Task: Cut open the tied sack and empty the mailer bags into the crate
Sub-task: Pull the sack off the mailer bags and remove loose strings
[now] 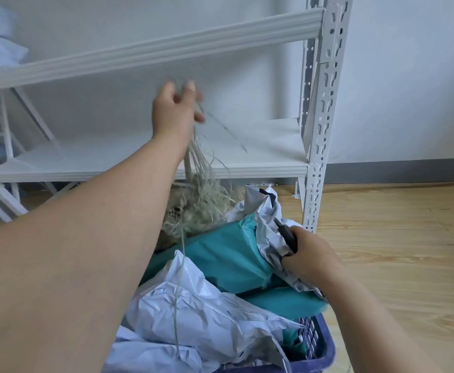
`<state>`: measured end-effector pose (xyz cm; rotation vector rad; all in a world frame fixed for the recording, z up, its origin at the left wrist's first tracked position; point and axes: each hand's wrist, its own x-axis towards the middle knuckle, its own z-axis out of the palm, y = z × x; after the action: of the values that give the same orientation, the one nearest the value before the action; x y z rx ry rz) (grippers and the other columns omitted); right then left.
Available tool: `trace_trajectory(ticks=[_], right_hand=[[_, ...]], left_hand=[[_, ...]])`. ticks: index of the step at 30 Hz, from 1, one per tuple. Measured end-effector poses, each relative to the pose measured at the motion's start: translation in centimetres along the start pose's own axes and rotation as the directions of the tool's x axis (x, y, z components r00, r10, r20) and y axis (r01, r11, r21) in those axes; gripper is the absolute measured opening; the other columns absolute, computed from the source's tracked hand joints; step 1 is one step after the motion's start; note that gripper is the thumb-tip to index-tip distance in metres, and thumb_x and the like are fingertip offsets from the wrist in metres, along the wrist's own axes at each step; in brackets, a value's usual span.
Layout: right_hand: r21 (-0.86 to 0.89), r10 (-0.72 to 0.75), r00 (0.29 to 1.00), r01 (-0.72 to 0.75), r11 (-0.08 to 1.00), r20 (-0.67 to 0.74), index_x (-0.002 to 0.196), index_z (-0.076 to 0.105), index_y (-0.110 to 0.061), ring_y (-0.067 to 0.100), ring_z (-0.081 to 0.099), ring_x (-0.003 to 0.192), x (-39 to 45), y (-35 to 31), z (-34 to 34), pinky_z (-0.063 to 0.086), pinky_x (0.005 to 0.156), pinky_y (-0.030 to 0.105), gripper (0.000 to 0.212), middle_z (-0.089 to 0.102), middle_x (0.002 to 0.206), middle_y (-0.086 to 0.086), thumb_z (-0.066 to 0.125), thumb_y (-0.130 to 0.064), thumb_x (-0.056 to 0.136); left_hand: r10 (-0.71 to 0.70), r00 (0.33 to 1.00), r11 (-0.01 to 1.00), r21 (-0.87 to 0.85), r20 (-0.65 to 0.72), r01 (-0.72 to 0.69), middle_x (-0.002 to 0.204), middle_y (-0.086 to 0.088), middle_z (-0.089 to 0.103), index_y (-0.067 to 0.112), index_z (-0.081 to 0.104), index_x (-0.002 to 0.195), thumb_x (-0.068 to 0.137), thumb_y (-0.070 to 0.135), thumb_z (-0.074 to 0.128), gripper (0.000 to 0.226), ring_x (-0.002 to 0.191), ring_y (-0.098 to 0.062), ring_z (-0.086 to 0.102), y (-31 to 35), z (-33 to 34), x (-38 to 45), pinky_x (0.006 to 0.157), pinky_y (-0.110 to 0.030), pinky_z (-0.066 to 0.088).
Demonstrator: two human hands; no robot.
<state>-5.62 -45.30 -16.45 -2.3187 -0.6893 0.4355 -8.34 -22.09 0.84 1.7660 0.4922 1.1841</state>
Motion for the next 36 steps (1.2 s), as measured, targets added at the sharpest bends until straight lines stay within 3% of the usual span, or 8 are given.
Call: trace_trajectory(ticks=[6,10,14,16,18,22,31,36], right_hand=[[-0.019,-0.003,0.999,0.004,1.0,0.053,0.096,0.056,-0.03,0.011,0.059,0.069,-0.6,-2.6,-3.2,0.043,0.053,0.027,0.041,0.063,0.079,-0.007,0.076,-0.034,0.061],[-0.079,-0.087,0.996,0.086,0.993,-0.012,0.095,0.061,-0.023,0.015,0.058,0.069,-1.0,-4.8,-3.8,0.045,0.06,0.03,0.042,0.063,0.078,-0.001,0.081,-0.035,0.06],[-0.128,-0.136,0.989,0.127,0.984,-0.058,0.1,0.061,-0.022,0.018,0.058,0.073,-1.1,-7.2,-2.9,0.047,0.064,0.032,0.038,0.061,0.08,-0.001,0.078,-0.032,0.068],[-0.167,-0.177,0.982,0.164,0.972,-0.068,0.102,0.061,-0.022,0.022,0.059,0.076,-1.3,-8.6,-1.7,0.048,0.068,0.033,0.036,0.061,0.082,0.0,0.076,-0.033,0.071],[-0.17,-0.224,0.97,0.206,0.964,-0.094,0.104,0.062,-0.022,0.026,0.059,0.083,-1.8,-9.6,-0.1,0.049,0.071,0.034,0.035,0.063,0.088,0.001,0.074,-0.031,0.072],[-0.055,-0.284,0.947,0.279,0.959,-0.15,0.105,0.063,-0.024,0.021,0.059,0.091,-3.3,-11.0,3.0,0.047,0.073,0.031,0.034,0.066,0.099,-0.003,0.074,-0.031,0.073],[0.108,-0.239,0.968,0.23,0.967,0.082,0.118,0.048,-0.029,0.017,0.055,0.097,-5.5,-9.8,10.3,0.042,0.077,0.028,0.077,0.055,0.109,-0.006,0.089,-0.042,0.054],[0.072,-0.173,0.985,0.171,0.983,0.02,0.107,0.05,-0.028,0.018,0.056,0.09,-3.4,-9.6,11.3,0.046,0.072,0.033,0.063,0.058,0.095,-0.01,0.087,-0.044,0.058]], left_hand=[[-0.153,0.984,0.977,0.167,0.094,0.136,0.059,0.004,0.053,0.018,0.064,0.079,0.096,0.031,0.052,0.025,0.047,-0.012,0.042,-0.6,-2.4,0.4,0.052,-0.021,0.033],[-0.289,0.945,0.764,0.632,0.155,0.13,0.093,-0.013,0.069,0.007,0.066,0.105,0.085,0.048,0.064,0.046,0.081,-0.033,0.064,-1.9,-7.3,0.8,0.07,-0.036,0.049],[-0.757,0.603,0.374,0.924,0.253,0.082,0.061,-0.001,0.062,0.011,0.066,0.081,0.085,0.055,0.06,0.044,0.046,-0.015,0.039,-3.8,-10.2,-2.1,0.049,-0.023,0.032],[-0.884,0.392,0.296,0.954,0.255,0.049,0.069,0.006,0.07,0.011,0.063,0.09,0.087,0.06,0.053,0.05,0.041,-0.011,0.03,-5.4,-9.9,-4.6,0.044,-0.021,0.027],[-0.916,0.317,0.252,0.967,0.247,-0.027,0.06,0.009,0.069,0.013,0.061,0.086,0.082,0.07,0.05,0.059,0.035,-0.013,0.029,-7.0,-9.2,-6.9,0.045,-0.021,0.028],[-0.879,0.368,0.392,0.899,0.304,0.195,0.054,-0.001,0.039,0.012,0.05,0.072,0.069,0.068,0.068,0.058,0.043,-0.015,0.026,-9.3,-8.5,-9.4,0.051,-0.025,0.023],[-0.731,0.521,0.682,0.473,0.44,0.558,0.068,0.003,0.05,0.012,0.059,0.084,0.1,0.017,0.047,0.02,0.051,-0.005,0.035,-9.9,-10.4,-9.0,0.034,-0.012,0.024],[-0.693,0.599,0.717,0.3,0.401,0.629,0.047,0.006,0.046,0.011,0.061,0.098,0.101,0.021,0.044,0.02,0.054,-0.009,0.058,-8.9,-13.0,-7.5,0.051,-0.024,0.055]])
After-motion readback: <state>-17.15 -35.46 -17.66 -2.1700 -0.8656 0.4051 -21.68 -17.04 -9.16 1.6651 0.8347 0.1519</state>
